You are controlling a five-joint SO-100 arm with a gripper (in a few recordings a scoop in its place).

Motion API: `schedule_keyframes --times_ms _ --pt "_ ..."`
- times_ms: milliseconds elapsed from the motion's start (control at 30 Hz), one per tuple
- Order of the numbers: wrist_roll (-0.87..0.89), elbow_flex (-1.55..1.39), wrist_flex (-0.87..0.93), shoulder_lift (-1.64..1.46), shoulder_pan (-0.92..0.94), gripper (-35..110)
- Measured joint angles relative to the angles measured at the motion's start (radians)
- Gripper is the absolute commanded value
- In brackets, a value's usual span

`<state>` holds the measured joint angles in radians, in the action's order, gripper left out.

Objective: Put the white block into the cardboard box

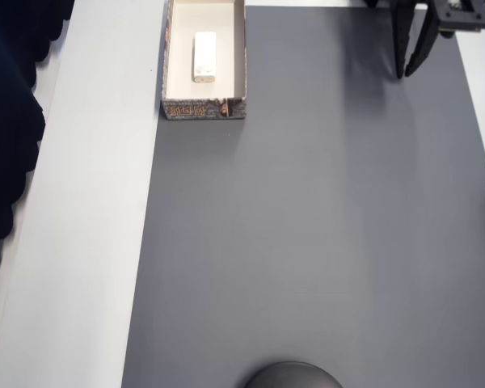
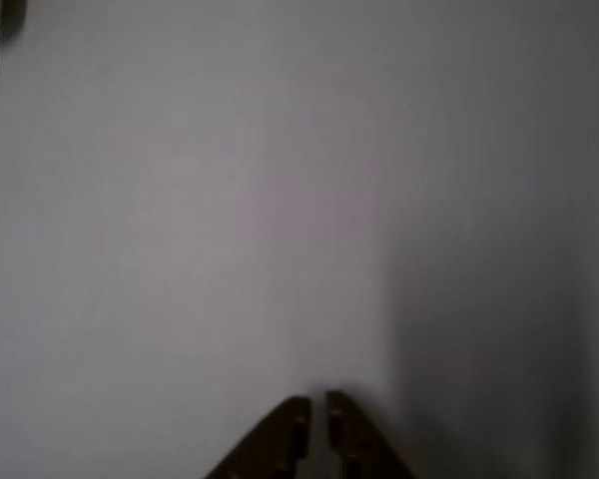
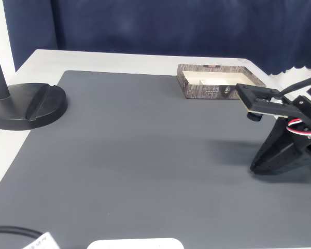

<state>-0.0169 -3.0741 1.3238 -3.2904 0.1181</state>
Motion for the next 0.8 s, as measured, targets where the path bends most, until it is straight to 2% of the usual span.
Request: schedule_keyframes --times_ms 800 --pt "-0.011 0.000 0.000 0.000 -0.003 -2"
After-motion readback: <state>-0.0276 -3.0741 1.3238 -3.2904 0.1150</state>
